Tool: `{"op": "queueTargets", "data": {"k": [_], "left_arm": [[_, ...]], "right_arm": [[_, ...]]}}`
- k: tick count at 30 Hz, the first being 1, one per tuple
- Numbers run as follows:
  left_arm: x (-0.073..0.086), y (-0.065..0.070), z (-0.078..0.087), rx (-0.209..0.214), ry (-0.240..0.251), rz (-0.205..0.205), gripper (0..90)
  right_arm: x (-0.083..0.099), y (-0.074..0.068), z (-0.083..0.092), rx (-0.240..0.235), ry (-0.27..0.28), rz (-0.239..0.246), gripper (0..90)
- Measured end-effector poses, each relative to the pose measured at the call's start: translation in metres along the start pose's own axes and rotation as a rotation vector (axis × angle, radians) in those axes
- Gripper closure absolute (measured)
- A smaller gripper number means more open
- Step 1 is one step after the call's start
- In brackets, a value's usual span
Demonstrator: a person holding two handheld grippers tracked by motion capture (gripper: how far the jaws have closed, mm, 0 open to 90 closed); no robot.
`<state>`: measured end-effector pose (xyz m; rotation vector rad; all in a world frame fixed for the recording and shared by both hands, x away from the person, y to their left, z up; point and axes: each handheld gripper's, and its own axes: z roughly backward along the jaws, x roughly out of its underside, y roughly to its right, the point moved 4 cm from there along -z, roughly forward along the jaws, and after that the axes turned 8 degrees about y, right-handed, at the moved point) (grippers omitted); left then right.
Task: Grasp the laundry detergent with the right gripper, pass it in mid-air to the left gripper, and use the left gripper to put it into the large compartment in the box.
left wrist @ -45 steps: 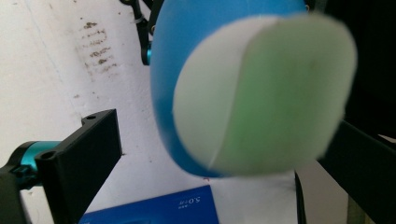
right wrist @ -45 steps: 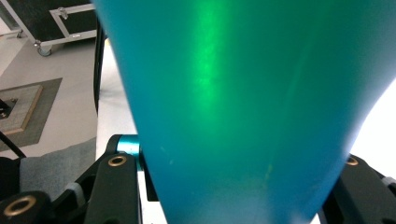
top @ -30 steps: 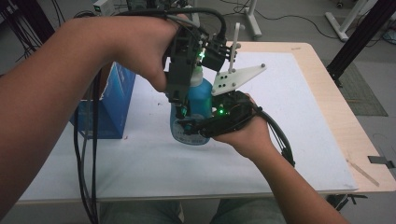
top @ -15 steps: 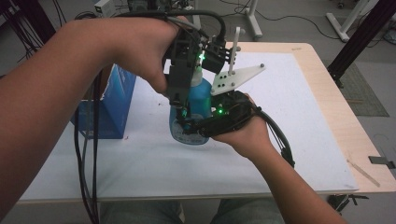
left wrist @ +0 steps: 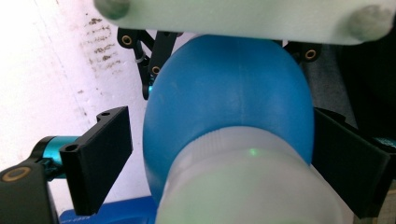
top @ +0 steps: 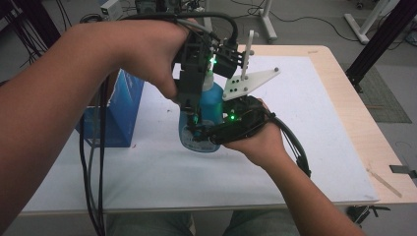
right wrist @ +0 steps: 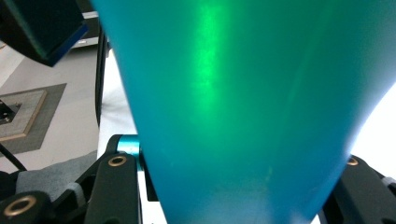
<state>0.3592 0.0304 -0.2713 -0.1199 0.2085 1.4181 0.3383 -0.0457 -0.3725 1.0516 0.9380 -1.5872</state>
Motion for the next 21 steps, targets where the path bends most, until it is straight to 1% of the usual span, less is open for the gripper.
{"op": "queueTargets", "data": {"k": [2,5,9,11,14,20,21], "left_arm": [[-0.0003,-0.0005,0.0002,-0.001,-0.003,0.001,12.1],[-0.0012,-0.0010,0.0000,-0.004,-0.005,0.003,12.6],[-0.0023,-0.0011,-0.0003,-0.005,-0.008,0.001,17.0],[-0.0028,-0.0017,-0.0006,-0.009,-0.005,0.001,17.0],[-0.0032,-0.0022,-0.0007,-0.007,-0.013,-0.002,17.1],[-0.0036,-0.0030,-0.0018,-0.006,-0.019,0.005,18.9],[-0.0038,-0.0029,-0.0016,-0.004,-0.018,0.007,21.1]], "right_arm": [[-0.0002,0.0003,0.0004,0.002,0.002,0.000,45.4],[-0.0003,0.0009,0.0009,0.001,0.002,0.001,45.4],[-0.0003,0.0016,0.0015,0.008,0.001,0.000,45.4],[-0.0002,0.0018,0.0016,0.006,0.001,0.000,45.4],[-0.0003,0.0021,0.0014,0.006,0.004,-0.001,45.4],[-0.0002,0.0023,0.0015,0.006,0.003,-0.004,45.4],[-0.0003,0.0023,0.0017,0.006,0.004,-0.004,45.4]]}}
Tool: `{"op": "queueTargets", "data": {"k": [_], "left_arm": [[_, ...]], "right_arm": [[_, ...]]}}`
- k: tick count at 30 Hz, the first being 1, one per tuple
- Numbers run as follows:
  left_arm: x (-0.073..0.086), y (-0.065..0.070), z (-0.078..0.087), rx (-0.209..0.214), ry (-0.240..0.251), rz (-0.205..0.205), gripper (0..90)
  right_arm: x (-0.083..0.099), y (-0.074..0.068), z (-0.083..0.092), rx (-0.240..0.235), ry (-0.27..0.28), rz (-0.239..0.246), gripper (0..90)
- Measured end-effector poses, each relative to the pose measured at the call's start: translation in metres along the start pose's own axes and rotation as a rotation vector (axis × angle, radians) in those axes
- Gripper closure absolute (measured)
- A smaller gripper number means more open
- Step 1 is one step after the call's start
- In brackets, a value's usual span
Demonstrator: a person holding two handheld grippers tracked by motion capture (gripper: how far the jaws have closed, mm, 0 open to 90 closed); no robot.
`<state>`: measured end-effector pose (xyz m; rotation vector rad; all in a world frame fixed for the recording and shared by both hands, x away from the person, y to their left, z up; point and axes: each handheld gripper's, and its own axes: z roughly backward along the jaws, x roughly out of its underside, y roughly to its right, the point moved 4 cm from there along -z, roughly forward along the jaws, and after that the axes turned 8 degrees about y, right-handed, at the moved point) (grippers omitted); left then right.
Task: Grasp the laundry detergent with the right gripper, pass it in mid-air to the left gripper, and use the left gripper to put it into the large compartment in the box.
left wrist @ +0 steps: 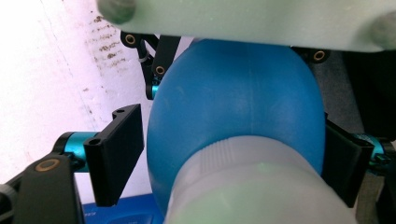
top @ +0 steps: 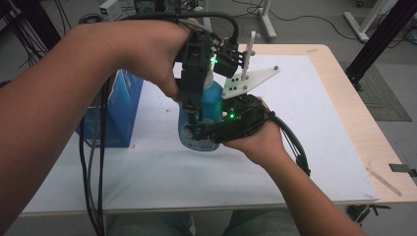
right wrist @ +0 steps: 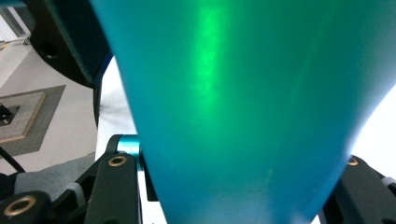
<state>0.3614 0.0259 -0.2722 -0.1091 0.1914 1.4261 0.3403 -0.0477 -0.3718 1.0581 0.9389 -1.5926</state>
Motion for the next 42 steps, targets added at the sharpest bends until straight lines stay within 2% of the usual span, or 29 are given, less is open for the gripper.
{"op": "queueTargets", "data": {"k": [6,8,11,12,18,29,36,39,42], "left_arm": [[-0.0013,-0.0005,-0.0013,0.000,-0.009,-0.002,22.9],[-0.0018,-0.0004,-0.0010,0.008,-0.009,0.001,27.1],[-0.0019,-0.0003,-0.0005,0.017,-0.019,0.005,28.6],[-0.0018,0.0001,-0.0005,0.025,-0.018,0.010,33.4],[-0.0008,-0.0005,-0.0011,0.019,-0.028,0.025,37.4],[-0.0008,0.0034,0.0015,0.004,-0.037,0.021,38.6],[-0.0037,0.0066,0.0049,-0.017,-0.044,0.016,38.7],[-0.0044,0.0083,0.0058,-0.015,-0.035,0.030,38.7],[-0.0034,0.0092,0.0079,-0.016,-0.030,0.030,38.7]], "right_arm": [[-0.0002,0.0004,0.0006,0.002,0.001,-0.004,45.4],[0.0000,0.0006,0.0002,0.000,0.000,0.000,45.4],[0.0000,0.0006,-0.0002,-0.001,0.003,-0.001,45.4],[0.0000,0.0005,-0.0003,-0.001,0.004,-0.001,45.4],[0.0000,0.0002,-0.0006,-0.003,0.006,0.001,45.4],[-0.0009,-0.0018,-0.0004,-0.013,0.015,0.005,45.1],[-0.0031,-0.0023,0.0010,-0.003,0.037,0.026,44.4],[-0.0037,-0.0029,0.0015,-0.013,0.042,0.017,42.6],[-0.0027,-0.0043,0.0028,-0.036,0.025,-0.001,32.1]]}}
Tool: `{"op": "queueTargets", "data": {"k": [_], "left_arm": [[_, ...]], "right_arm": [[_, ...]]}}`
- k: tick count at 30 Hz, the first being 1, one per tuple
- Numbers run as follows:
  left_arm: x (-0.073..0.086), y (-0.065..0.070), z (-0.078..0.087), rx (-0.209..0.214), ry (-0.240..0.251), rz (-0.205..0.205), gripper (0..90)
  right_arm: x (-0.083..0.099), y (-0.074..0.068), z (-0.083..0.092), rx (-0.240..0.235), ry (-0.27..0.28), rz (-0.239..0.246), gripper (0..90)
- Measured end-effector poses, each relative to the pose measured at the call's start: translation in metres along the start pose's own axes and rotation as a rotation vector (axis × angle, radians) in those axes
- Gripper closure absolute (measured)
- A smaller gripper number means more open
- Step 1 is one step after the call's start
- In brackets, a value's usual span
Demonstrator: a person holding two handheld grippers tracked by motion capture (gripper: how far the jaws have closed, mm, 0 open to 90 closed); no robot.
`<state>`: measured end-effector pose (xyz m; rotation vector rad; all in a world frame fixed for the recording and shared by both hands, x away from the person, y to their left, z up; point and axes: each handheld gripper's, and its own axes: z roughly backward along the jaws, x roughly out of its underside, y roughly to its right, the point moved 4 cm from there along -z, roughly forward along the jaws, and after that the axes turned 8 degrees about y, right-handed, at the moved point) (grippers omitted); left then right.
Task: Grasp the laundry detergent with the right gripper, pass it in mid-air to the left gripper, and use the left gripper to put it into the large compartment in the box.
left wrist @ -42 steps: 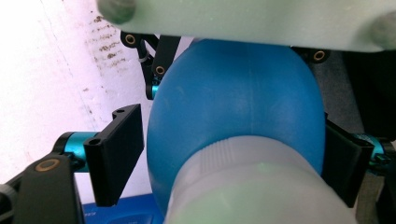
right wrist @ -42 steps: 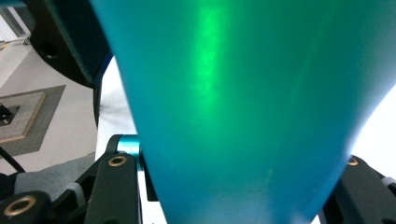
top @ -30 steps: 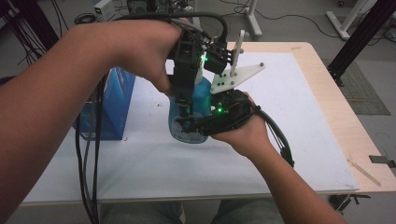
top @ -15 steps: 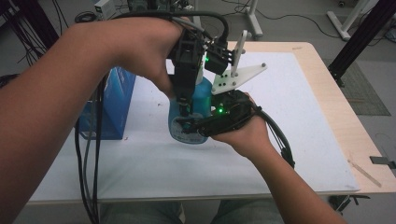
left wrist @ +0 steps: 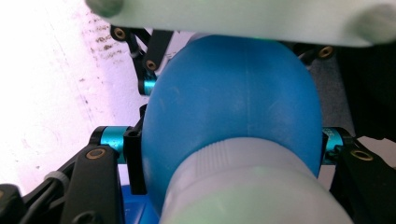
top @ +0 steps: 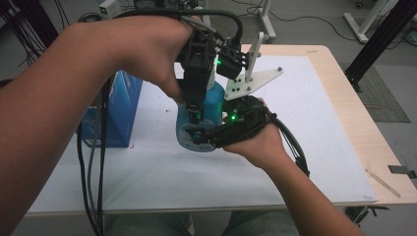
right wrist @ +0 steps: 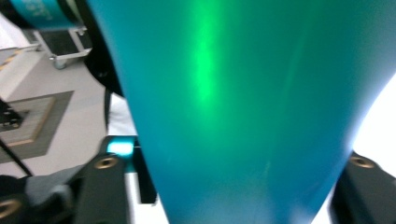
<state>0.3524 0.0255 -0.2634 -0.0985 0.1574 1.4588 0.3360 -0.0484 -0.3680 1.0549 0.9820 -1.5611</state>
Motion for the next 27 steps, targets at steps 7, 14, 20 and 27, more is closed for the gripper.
{"op": "queueTargets", "data": {"k": [7,14,20,27], "left_arm": [[0.006,0.001,0.010,-0.010,0.007,0.014,38.7],[0.015,0.000,0.019,-0.016,0.013,0.042,38.6],[0.025,-0.002,0.029,-0.032,0.009,0.081,38.6],[0.039,-0.005,0.047,-0.045,0.015,0.152,38.5]], "right_arm": [[0.002,-0.001,0.014,0.012,-0.014,0.007,22.6],[-0.002,0.009,0.037,0.041,0.000,-0.009,12.9],[-0.004,0.018,0.056,0.061,-0.038,-0.001,11.8],[-0.014,0.029,0.073,0.096,-0.138,0.054,3.3]]}}
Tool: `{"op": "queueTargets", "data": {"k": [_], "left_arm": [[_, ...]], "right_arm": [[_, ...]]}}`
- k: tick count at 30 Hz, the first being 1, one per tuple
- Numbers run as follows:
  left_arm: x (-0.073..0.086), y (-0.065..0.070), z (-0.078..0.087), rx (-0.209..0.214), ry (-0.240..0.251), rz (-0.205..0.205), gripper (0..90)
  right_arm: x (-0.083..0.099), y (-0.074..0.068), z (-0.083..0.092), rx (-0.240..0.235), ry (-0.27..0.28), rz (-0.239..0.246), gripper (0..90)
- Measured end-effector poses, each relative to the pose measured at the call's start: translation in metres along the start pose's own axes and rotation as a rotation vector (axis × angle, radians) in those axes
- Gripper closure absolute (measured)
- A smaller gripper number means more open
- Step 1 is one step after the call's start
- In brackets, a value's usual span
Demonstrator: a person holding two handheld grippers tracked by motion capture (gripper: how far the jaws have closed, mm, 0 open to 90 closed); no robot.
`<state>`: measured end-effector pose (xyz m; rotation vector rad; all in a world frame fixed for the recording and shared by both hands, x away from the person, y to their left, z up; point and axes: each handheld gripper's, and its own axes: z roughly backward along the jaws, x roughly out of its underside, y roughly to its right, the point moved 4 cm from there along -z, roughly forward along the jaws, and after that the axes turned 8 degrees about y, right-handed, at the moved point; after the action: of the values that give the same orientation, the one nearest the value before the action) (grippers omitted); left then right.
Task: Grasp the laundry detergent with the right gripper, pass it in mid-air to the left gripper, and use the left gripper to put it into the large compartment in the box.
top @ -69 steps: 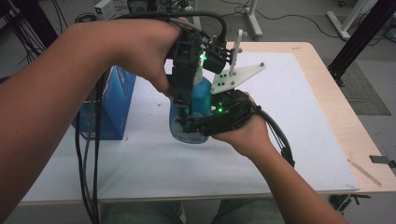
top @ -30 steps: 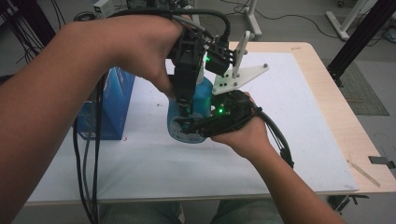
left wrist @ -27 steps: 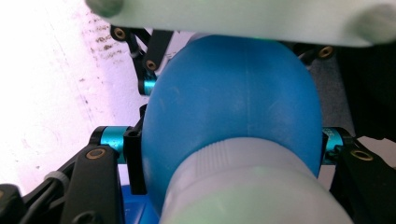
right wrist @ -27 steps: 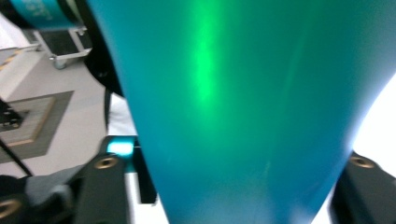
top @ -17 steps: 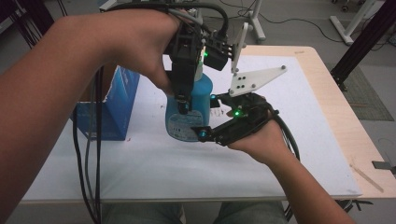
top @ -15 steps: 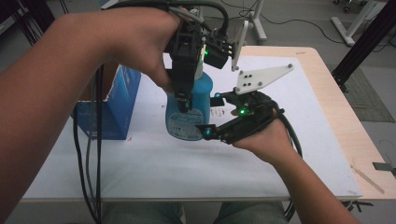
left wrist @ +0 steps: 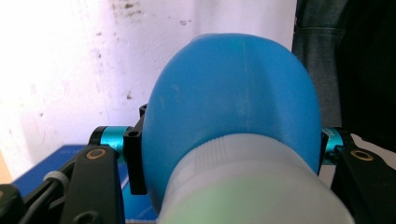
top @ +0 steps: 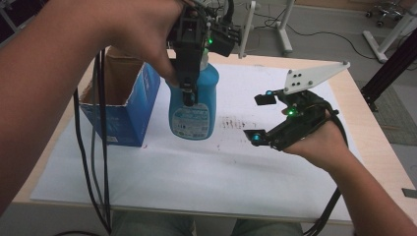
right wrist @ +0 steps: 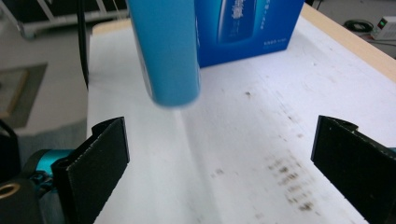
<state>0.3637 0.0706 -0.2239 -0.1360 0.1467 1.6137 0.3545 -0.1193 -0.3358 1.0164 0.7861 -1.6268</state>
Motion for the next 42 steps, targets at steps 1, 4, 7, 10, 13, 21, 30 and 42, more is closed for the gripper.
{"op": "queueTargets", "data": {"k": [1,4,7,10,13,21,30,42], "left_arm": [[0.002,-0.001,0.004,-0.004,0.002,0.014,38.5],[0.008,-0.004,0.014,-0.012,0.012,0.053,38.5],[0.014,-0.007,0.027,-0.023,0.026,0.108,38.5],[0.021,-0.009,0.039,-0.032,0.036,0.174,38.5],[0.027,-0.011,0.049,-0.036,0.045,0.224,38.5],[0.070,-0.020,0.085,-0.065,0.070,0.512,38.4],[0.118,-0.041,0.105,-0.192,0.055,0.894,38.4],[0.147,-0.053,0.105,-0.323,0.012,1.172,38.4]], "right_arm": [[-0.001,0.001,0.002,0.005,-0.013,0.008,3.3],[-0.006,0.008,0.009,0.020,-0.057,0.035,0.8],[-0.010,0.015,0.017,0.033,-0.138,0.073,0.6],[-0.015,0.021,0.025,0.048,-0.224,0.123,0.5],[-0.019,0.025,0.030,0.057,-0.278,0.145,0.5],[-0.024,0.038,0.053,0.084,-0.392,0.182,0.6],[-0.022,0.039,0.057,0.086,-0.412,0.181,0.6],[-0.021,0.041,0.052,0.089,-0.429,0.187,0.6]]}}
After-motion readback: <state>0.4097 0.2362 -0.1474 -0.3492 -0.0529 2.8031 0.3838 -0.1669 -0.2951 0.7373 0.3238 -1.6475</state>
